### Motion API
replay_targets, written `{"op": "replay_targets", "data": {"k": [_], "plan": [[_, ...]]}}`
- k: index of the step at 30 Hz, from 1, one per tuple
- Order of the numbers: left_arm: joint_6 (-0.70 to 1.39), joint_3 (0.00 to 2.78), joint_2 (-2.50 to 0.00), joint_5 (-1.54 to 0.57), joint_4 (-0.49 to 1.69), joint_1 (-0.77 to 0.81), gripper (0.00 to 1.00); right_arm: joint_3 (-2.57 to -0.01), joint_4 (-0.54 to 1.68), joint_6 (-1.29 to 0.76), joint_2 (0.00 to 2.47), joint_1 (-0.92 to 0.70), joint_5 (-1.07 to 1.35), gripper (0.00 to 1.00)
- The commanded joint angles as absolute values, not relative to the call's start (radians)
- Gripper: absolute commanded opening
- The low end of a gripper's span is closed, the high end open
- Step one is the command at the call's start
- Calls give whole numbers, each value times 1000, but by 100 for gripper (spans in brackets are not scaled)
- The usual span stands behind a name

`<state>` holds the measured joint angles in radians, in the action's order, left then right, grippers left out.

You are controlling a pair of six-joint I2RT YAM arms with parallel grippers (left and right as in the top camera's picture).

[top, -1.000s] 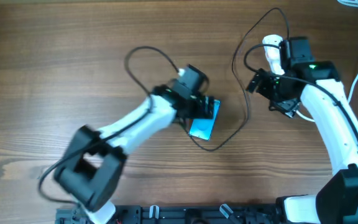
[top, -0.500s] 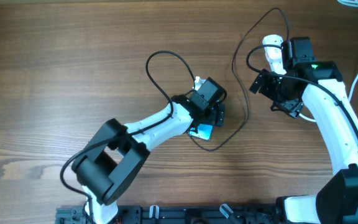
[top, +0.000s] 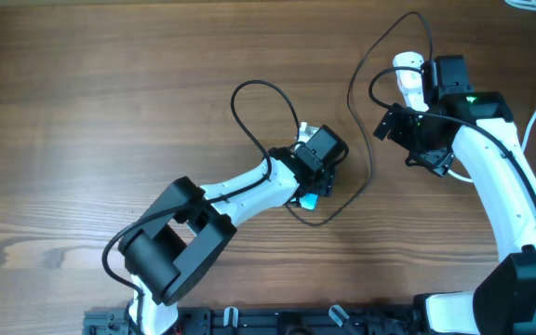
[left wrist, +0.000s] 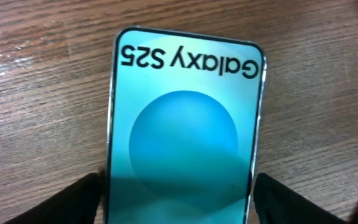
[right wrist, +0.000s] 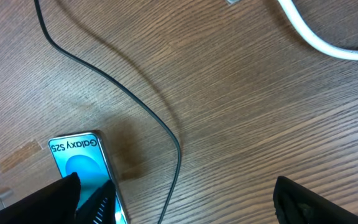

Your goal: Plug charger to phone and switch on socket

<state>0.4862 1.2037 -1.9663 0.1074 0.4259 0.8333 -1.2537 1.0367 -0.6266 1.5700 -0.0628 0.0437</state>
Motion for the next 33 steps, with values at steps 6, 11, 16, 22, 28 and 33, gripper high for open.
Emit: {"op": "replay_targets", "data": {"k": [6,11,16,22,28,33], "plan": [[392,1193,-2009,91,468,852,98,-1256,1042,-616,1567,-65,26,100],[344,1193,-2019,98,459,862,98,-1256,1049,-617,1567,-65,26,100],[348,1193,-2056,99,466,862,93,-1256,1056,-617,1567,-65,26,100],[352,1193,-2047,103,467,850,76,-1256,1056,-616,1567,-65,32,100],[400,1194,-2027,102,474,799,75,-1256,1056,-575,1567,-65,128,100],[404,1194,-1955,94,493,747,76,-1256,1052,-575,1567,-65,205,100]]}}
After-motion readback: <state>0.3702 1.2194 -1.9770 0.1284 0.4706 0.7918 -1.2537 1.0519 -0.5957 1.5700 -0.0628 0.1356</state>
